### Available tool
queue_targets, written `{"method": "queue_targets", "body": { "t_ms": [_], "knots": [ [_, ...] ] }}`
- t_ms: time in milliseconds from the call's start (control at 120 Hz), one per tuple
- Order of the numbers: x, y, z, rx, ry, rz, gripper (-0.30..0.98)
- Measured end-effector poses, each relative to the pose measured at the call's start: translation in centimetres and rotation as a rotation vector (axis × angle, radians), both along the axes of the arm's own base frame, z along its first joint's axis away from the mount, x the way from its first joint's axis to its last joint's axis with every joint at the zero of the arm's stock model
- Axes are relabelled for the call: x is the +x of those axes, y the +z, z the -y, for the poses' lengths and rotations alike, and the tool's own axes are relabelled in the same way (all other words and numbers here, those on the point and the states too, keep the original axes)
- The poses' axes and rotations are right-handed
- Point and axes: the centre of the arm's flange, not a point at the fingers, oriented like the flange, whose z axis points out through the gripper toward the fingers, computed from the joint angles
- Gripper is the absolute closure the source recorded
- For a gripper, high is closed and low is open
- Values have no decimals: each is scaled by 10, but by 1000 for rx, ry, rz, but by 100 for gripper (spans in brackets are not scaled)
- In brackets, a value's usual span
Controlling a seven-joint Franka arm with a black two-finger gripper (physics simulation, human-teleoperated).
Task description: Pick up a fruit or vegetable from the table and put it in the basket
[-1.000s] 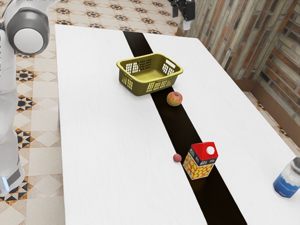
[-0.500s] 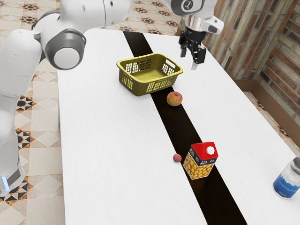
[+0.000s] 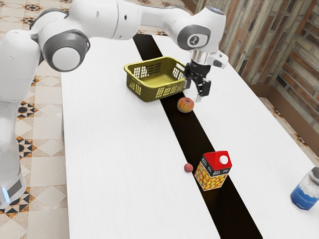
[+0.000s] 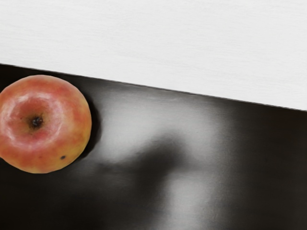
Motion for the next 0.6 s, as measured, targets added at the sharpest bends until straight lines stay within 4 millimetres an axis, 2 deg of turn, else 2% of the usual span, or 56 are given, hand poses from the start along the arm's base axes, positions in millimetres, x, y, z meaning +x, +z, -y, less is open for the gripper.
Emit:
{"method": "queue_targets", "body": {
  "t_ms": [100,217,383,600],
  "knots": [
    [3,-7,-23,4,30,15,0],
    [7,-25,-41,7,54,7,0],
    [10,-50,-49,7,61,-10,0],
    [12,-54,-50,9,58,3,0]
  ]
}}
